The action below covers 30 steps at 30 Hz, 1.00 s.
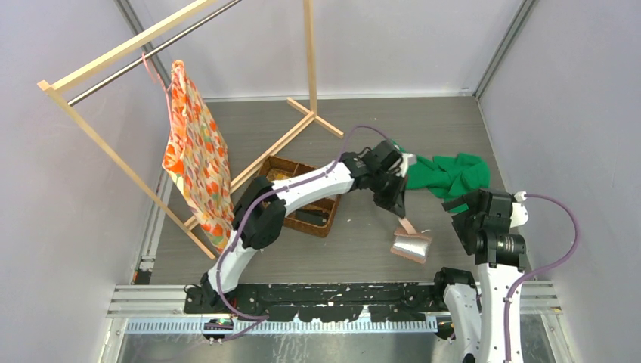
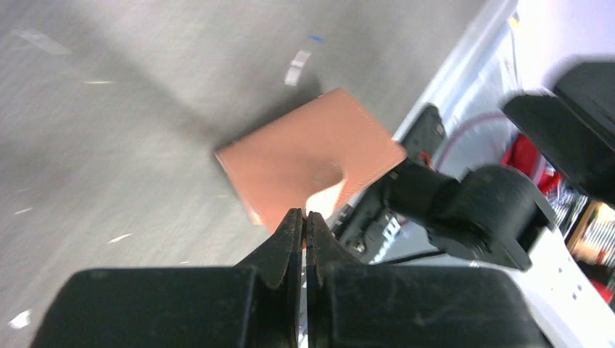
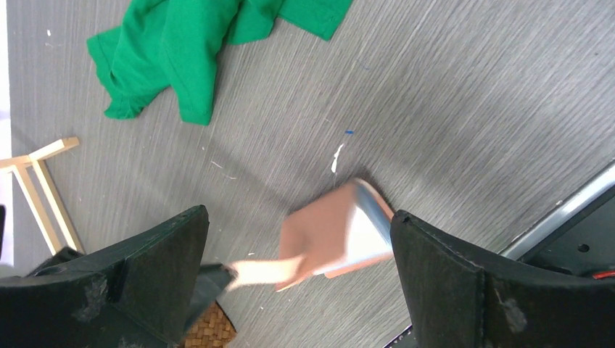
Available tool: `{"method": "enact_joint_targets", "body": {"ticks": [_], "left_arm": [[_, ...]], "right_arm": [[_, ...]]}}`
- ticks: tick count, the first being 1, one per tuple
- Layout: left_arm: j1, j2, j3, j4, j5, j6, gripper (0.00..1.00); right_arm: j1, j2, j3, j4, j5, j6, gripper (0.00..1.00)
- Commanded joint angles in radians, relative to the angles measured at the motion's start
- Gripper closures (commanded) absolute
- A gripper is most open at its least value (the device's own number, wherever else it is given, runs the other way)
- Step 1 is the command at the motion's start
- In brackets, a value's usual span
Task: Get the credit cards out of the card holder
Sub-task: Open the card holder at the center of the board.
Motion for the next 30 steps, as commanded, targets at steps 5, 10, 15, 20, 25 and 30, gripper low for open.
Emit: {"method": "enact_joint_targets", "body": {"ticks": [5,10,15,20,25,30], "left_arm": [[0.152,-0.075,-0.08,0.035,-0.126,-0.071,0.99],[0.209,-0.043,-0.072,-0.007,-0.162,-0.016,0.99],[0.226,-0.025,-0.065,-0.079,-0.225,0.054,1.0],[0.226,-0.001,-0.06,-0.122,-0.261,0.098,1.0],[0.226,0.018,-0.058,-0.139,-0.268,0.114,1.0],[0.225,0.02,-0.067,-0.139,-0.264,0.119,0.99]], "right_arm": [[-0.004,0.099,-0.017,0.121,-0.179,-0.082,0.1],[0.0,0.131,-0.115,0.234,-0.354,-0.056,0.27],[0.056,0.172,-0.204,0.331,-0.408,-0.014,0.35],[0.146,0.184,-0.264,0.397,-0.394,0.055,0.36],[0.191,0.224,-0.313,0.493,-0.406,0.1,0.36],[0.192,0.291,-0.326,0.553,-0.397,0.094,0.36]]}}
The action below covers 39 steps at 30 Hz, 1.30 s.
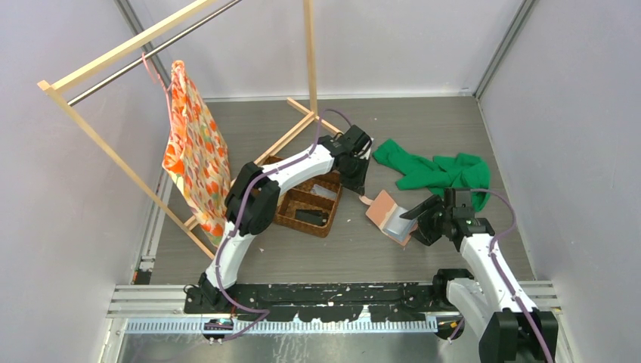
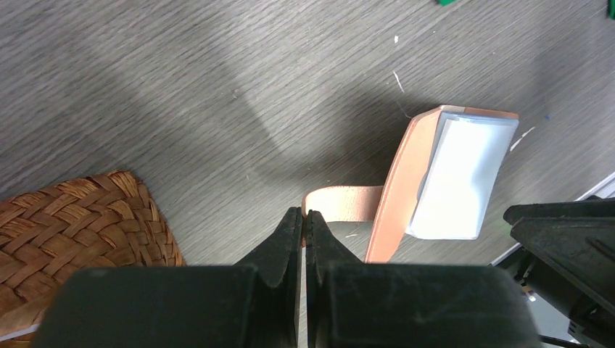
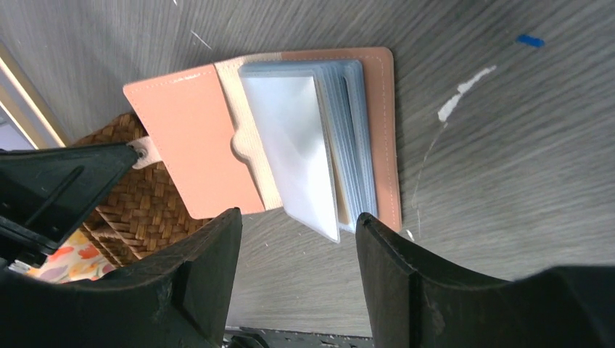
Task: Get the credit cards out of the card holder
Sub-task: Open the card holder at the center of the board.
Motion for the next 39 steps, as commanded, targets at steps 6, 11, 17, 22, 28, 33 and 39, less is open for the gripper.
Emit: {"method": "enact_joint_targets", "body": {"ticks": [6,11,17,22,28,33,39], "left_arm": [[0.002,0.008,0.013,-0.016,-0.007,0.038,0.99],[-0.001,0.011,0.007,-0.016,0.0,0.05,0.99],[-0.012,0.028,0.014,-0.023,0.006,0.062,0.99],[-0.031,0.052,0.035,-0.049,-0.014,0.073,0.99],[-0.037,0.054,0.025,-0.037,-0.012,0.065,1.0],[-0.041,0.058,0.027,-0.034,-0.006,0.066,0.99],[-0.043,0.061,0.029,-0.041,-0.017,0.069,0.99]], "right_arm": [[0.006,0.103,-0.022,0.165,0.013,-0.004,0.35],[0.006,0.157,-0.04,0.217,0.021,-0.015,0.34],[0.006,0.175,-0.052,0.249,0.002,-0.014,0.34],[0.006,0.14,-0.031,0.213,-0.006,-0.028,0.34],[0.006,0.11,-0.017,0.162,0.01,-0.038,0.32],[0.006,0.062,0.008,0.087,0.072,-0.07,0.25],[0.006,0.059,0.028,0.084,0.07,-0.087,0.24]]}}
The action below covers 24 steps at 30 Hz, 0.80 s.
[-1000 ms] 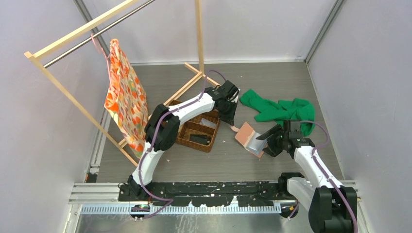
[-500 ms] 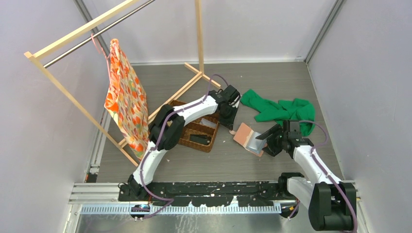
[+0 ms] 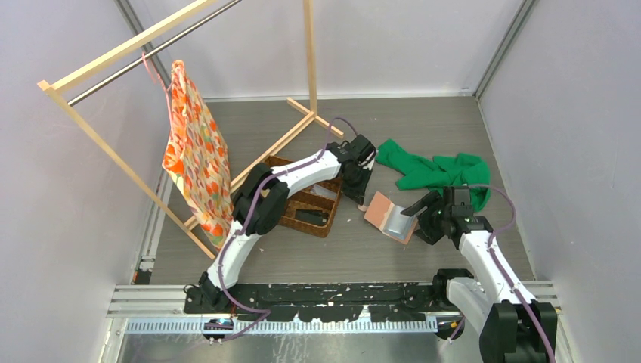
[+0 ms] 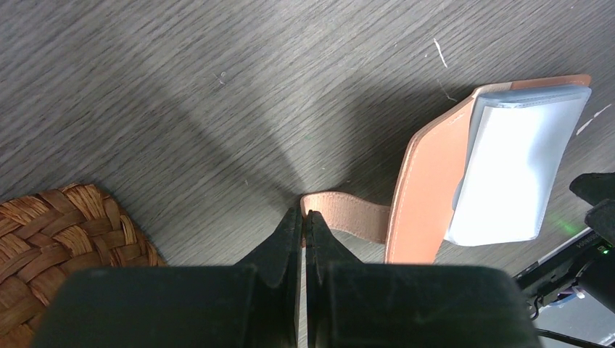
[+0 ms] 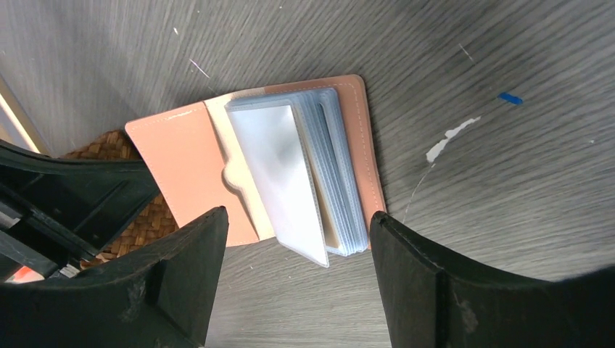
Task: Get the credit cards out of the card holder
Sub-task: Open the card holder at the center of the board.
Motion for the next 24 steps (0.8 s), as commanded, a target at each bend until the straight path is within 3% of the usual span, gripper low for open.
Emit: {"method": "enact_joint_targets", "body": {"ticks": [1,5,9,17,24], "left_arm": [[-0.007,-0.006,0.024,-0.008,-0.012,0.014,0.99],[-0.007,-0.033,0.017,-0.007,-0.028,0.017,0.99],[-0.008,-0.073,0.027,-0.007,-0.036,0.007,0.8],[-0.012,-0.218,0.031,0.026,-0.006,-0.027,0.55],[-0.043,-0.357,-0.066,0.151,0.053,-0.058,0.53]], "right_arm": [[0.006,0.0,0.034,0.01,0.007,-0.022,0.24],[0.006,0.019,0.024,0.043,-0.009,-0.009,0.24],[0.006,0.006,0.023,0.04,0.007,-0.001,0.24],[0.006,-0.038,0.035,-0.025,0.063,-0.016,0.23],[0.006,-0.02,0.054,-0.037,0.084,-0.03,0.23]]}}
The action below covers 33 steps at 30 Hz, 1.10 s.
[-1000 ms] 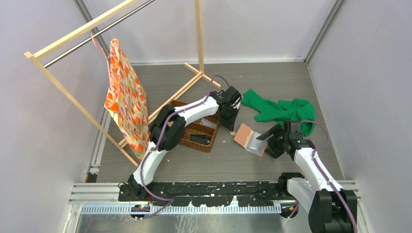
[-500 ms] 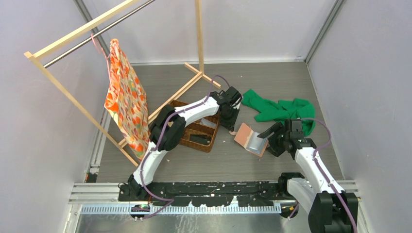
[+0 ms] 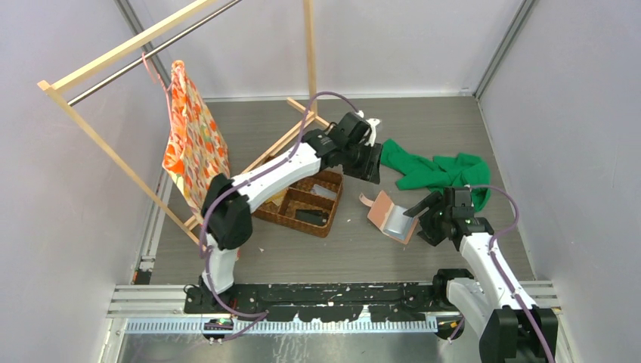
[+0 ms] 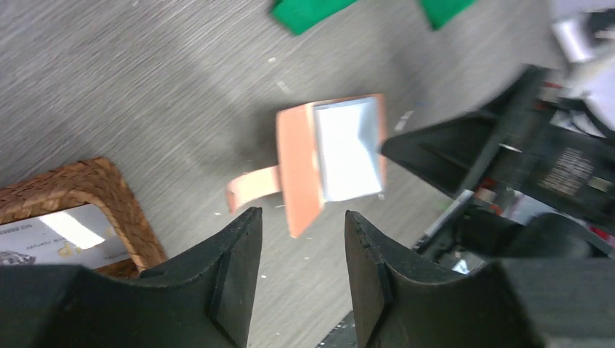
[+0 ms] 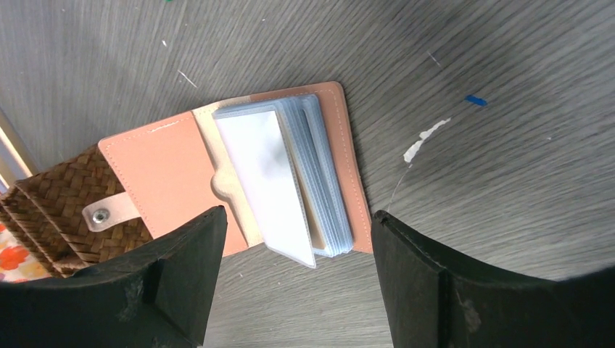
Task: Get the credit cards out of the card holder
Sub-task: Open the card holder at the center of the board.
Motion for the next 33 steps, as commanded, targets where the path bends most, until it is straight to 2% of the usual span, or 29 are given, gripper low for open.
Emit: {"method": "enact_joint_targets", "body": {"ticks": [1,4,7,15,24,33], "left_arm": [[-0.043,-0.122,-0.071,0.138,0.089,-0.033,0.53],[-0.095,-0.116,-0.086,0.173,0.137,-0.053,0.55],[-0.098,-0.076,-0.106,0.231,0.199,-0.102,0.57],[-0.057,0.063,-0.124,0.241,0.205,-0.109,0.6],[-0.037,0.144,-0.177,0.263,0.176,-0.102,0.62],[-0.037,0.182,-0.189,0.276,0.193,-0.106,0.62]], "right_arm": [[0.004,0.018,0.051,-0.01,0.033,-0.027,0.23],[0.004,0.022,0.058,-0.009,0.041,-0.03,0.22],[0.004,0.023,0.057,-0.001,0.034,-0.027,0.22],[0.004,0.034,0.035,0.065,-0.039,0.004,0.23],[0.004,0.064,-0.006,0.155,-0.079,0.058,0.28],[0.004,0.103,-0.032,0.196,-0.075,0.061,0.26]]}}
